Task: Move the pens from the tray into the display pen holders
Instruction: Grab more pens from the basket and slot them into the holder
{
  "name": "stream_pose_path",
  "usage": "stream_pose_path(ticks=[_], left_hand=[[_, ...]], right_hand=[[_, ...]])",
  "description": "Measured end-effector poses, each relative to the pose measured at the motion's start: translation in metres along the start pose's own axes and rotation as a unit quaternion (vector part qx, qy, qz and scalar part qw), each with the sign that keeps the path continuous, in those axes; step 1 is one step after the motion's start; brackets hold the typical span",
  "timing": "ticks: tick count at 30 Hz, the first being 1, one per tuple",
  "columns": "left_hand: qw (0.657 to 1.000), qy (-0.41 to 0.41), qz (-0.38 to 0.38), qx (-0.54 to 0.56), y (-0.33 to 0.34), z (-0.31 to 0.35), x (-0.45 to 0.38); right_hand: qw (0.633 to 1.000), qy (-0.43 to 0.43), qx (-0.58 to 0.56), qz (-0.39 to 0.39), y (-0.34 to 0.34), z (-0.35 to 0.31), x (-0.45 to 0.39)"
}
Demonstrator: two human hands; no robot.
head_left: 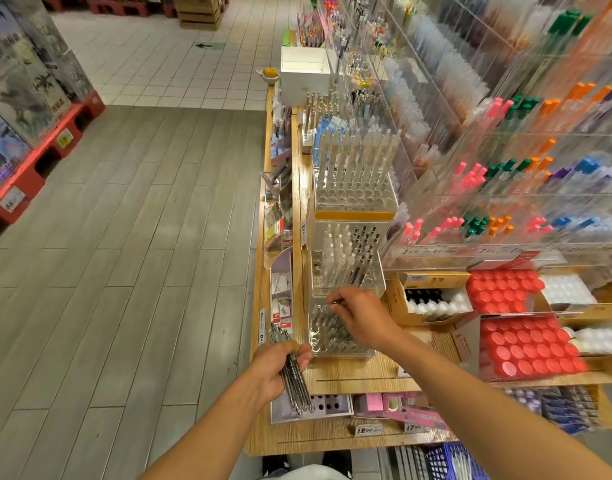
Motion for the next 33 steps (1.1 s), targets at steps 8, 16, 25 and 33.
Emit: stream_pose_path(ticks=[8,16,25,33], left_hand=[[1.0,0.009,0.002,0.005,0.002,0.001,0.001],[1.0,0.009,-0.007,-0.006,0.005,0.001,0.003],[0.999,0.034,-0.038,-0.012,0.011,0.002,0.006],[0.992,0.037,-0.117,-0.007,0.016,0.002,0.01]], right_hand=[[0.997,-0.014,0.065,-0.04,0.007,0.001,0.001],[0.991,-0.008,0.123,-0.047,0.027,-0.007,-0.009],[0.995,-0.014,0.1,-0.012,0.026,-0.008,-0.002],[0.941,0.145,-0.282,-0.121,0.011,-0.025,0.01]])
Point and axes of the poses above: each hand's wrist, its own x-axis away from the middle knuckle, its own y-axis out of the palm, z = x × y, the point moved 1 cm from there along -x, towards the middle knuckle, and after that the axes turned 5 degrees about -y, right-handed, at the moved point
